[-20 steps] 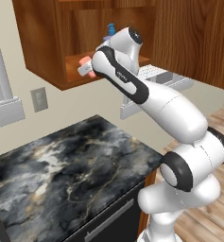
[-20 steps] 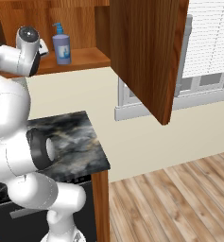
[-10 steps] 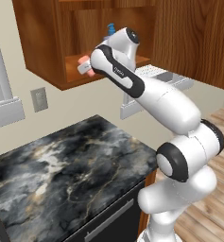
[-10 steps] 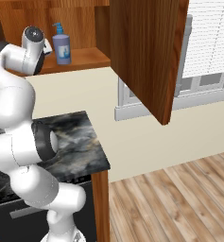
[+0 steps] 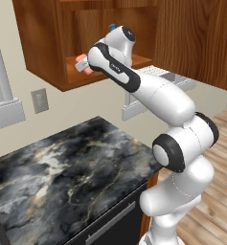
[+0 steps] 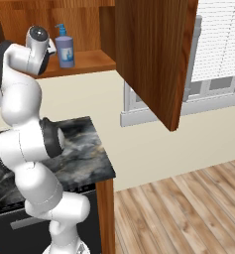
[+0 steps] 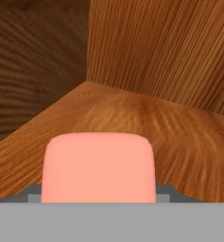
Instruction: Pick up the bar soap and soap dispenser from the sink, and place them back in the cabinet, and close the cabinet door.
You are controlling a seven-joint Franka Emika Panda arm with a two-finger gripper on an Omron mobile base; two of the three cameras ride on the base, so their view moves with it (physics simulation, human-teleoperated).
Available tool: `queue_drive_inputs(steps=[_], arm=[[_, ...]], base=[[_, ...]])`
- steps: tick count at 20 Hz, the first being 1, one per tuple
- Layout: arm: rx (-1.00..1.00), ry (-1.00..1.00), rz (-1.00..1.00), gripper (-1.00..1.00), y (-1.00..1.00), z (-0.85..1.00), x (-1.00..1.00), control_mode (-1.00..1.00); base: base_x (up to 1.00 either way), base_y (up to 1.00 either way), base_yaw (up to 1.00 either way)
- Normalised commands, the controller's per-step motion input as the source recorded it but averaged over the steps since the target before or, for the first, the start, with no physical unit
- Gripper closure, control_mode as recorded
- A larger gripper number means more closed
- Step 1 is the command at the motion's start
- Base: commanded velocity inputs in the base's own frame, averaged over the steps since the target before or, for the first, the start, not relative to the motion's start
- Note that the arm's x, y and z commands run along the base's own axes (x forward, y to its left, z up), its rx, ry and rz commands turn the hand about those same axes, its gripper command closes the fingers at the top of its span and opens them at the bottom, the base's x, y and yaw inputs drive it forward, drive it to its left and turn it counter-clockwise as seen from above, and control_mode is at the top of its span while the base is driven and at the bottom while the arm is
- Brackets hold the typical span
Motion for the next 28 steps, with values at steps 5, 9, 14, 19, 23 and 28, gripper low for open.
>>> queue_drive_inputs(steps=[5, 9, 14, 19, 23, 28], arm=[[0.0, 0.0, 0.0, 1.0, 0.13, -0.05, 0.19, -1.0], [0.0, 0.0, 0.0, -1.0, 0.07, 0.0, 0.01, -1.0], [0.0, 0.0, 0.0, -1.0, 0.0, 0.0, 0.0, -1.0], [0.0, 0.0, 0.0, -1.0, 0.0, 0.0, 0.0, -1.0], [0.0, 0.0, 0.0, -1.0, 0.0, 0.0, 0.0, -1.0], [0.0, 0.0, 0.0, -1.0, 0.0, 0.0, 0.0, -1.0]], base=[[0.0, 0.0, 0.0], [0.0, 0.0, 0.0], [0.0, 0.0, 0.0], [0.0, 0.0, 0.0], [0.0, 0.0, 0.0], [0.0, 0.0, 0.0]])
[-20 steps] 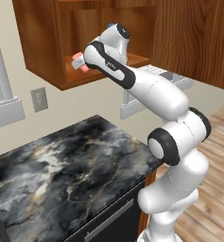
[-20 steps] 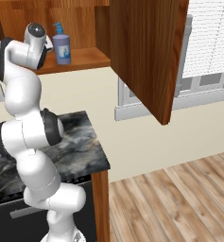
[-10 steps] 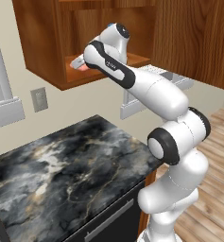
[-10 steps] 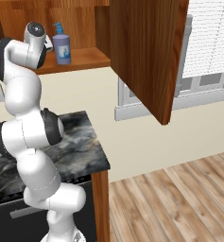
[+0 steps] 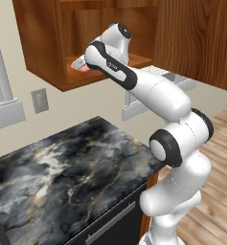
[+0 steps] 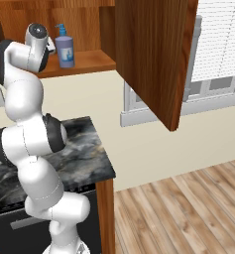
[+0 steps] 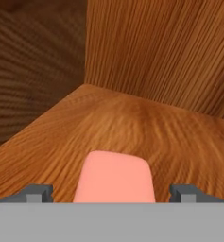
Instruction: Pick up the bar soap and soap dispenser from the sink, and place them back in the cabinet, and close the cabinet door.
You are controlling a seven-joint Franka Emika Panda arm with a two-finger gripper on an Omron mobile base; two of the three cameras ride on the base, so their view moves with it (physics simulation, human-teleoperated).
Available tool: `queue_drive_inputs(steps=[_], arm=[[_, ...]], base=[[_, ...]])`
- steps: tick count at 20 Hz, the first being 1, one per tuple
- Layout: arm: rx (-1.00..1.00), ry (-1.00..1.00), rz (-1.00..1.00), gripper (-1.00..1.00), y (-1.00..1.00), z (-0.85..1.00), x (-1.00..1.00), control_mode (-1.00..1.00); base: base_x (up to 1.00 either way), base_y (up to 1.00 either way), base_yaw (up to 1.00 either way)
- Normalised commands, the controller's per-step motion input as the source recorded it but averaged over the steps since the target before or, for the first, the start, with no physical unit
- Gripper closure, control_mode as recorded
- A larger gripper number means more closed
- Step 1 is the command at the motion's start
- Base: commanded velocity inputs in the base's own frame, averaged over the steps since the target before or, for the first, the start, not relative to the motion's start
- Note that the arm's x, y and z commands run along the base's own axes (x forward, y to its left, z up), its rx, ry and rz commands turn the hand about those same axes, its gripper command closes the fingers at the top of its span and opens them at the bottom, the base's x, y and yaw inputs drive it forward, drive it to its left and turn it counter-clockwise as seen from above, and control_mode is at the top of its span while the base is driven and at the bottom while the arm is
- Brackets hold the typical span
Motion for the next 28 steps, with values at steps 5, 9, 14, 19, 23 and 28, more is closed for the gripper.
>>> queue_drive_inputs(steps=[5, 9, 14, 19, 23, 28], arm=[[0.0, -0.02, 0.0, -1.0, 0.0, 0.0, -0.11, -1.0], [0.0, -0.03, 0.0, -1.0, -0.06, 0.0, -0.19, -1.0], [0.0, -0.06, 0.0, -1.0, -0.18, 0.0, -0.29, -1.0], [0.0, -0.05, 0.0, -1.0, -0.27, 0.0, -0.27, -1.0], [0.0, -0.02, 0.0, -1.0, -0.3, 0.0, -0.3, -1.0], [0.01, 0.0, 0.0, -1.0, -0.17, 0.0, -0.36, -1.0]], base=[[0.0, 0.0, 0.0], [0.0, 0.0, 0.0], [0.0, 0.0, 0.0], [0.0, 0.0, 0.0], [0.0, 0.0, 0.0], [0.0, 0.0, 0.0]])
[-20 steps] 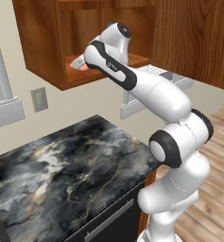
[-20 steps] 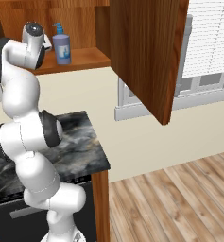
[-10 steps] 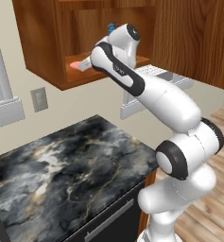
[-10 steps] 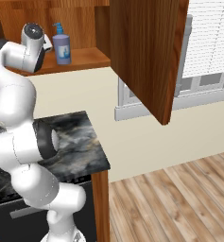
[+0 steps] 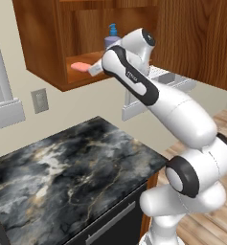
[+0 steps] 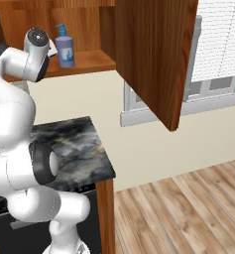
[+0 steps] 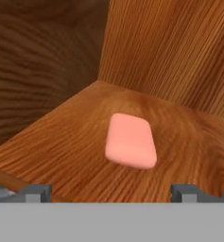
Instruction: Pick up the bar soap and soap dispenser from the sink, and place them back in the cabinet, and close the cabinet door.
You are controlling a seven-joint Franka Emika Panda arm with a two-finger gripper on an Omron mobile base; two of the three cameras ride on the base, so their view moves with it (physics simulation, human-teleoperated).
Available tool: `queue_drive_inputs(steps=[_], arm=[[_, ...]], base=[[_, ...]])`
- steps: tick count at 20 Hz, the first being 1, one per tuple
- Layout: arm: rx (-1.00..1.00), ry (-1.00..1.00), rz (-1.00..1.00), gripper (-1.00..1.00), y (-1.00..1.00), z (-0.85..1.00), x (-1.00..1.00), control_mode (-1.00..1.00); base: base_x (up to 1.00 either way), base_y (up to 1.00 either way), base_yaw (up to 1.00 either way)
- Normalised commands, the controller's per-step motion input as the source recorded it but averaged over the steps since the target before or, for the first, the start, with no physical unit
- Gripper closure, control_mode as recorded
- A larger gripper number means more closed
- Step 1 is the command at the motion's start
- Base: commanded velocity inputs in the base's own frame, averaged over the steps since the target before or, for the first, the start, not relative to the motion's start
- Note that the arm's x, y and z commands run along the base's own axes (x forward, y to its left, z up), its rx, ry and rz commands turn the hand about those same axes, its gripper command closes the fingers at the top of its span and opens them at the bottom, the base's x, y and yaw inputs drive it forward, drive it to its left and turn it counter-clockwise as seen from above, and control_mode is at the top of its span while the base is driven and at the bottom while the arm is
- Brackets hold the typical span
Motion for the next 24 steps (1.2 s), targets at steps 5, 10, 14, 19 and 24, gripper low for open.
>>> queue_drive_inputs(steps=[5, 10, 14, 19, 24], arm=[[0.01, 0.0, 0.0, -1.0, -0.18, 0.0, -0.46, -1.0], [0.02, 0.0, 0.0, -1.0, -0.24, 0.06, -0.39, -1.0], [0.03, 0.0, 0.0, -1.0, -0.34, 0.19, -0.29, -1.0], [0.02, 0.0, -0.01, -1.0, -0.36, 0.23, -0.33, -1.0], [0.0, 0.0, -0.04, -1.0, -0.24, 0.07, -0.22, -1.0]], base=[[0.0, 0.0, 0.0], [0.0, 0.0, 0.0], [0.0, 0.0, 0.0], [0.0, 0.0, 0.0], [0.0, 0.0, 0.0]])
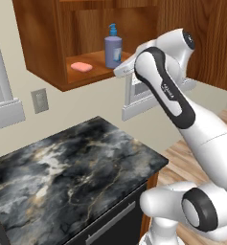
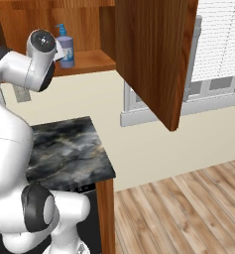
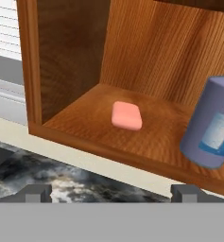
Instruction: Pick up the bar soap and soap dispenser from the sink, and place them back in the cabinet, and close the cabinet door.
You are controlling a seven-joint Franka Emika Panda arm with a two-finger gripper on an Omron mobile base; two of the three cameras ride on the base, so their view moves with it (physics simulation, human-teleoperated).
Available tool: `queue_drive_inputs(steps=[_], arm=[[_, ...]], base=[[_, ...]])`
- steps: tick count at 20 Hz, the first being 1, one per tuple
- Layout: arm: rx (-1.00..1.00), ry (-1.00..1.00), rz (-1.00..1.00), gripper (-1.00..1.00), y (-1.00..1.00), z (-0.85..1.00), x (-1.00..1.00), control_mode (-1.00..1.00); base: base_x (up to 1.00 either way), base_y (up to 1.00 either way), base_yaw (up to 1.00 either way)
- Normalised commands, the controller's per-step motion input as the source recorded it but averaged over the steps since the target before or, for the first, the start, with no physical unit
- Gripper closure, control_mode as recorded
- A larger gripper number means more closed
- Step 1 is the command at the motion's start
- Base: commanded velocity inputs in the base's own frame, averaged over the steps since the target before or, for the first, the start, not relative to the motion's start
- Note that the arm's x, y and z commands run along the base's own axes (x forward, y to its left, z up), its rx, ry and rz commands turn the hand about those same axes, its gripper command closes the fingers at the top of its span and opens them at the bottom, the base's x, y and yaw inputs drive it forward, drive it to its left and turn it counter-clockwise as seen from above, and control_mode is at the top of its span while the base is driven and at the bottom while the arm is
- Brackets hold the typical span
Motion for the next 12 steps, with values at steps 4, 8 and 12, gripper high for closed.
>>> queue_drive_inputs(steps=[4, 8, 12], arm=[[0.01, 0.0, 0.0, -1.0, -0.34, 0.07, -0.3, -1.0], [0.03, 0.0, 0.0, -1.0, -0.42, 0.11, -0.34, -1.0], [0.01, 0.0, 0.0, -1.0, -0.36, 0.11, -0.25, -1.0]], base=[[0.0, 0.0, 0.0], [0.0, 0.0, 0.0], [0.0, 0.0, 0.0]])
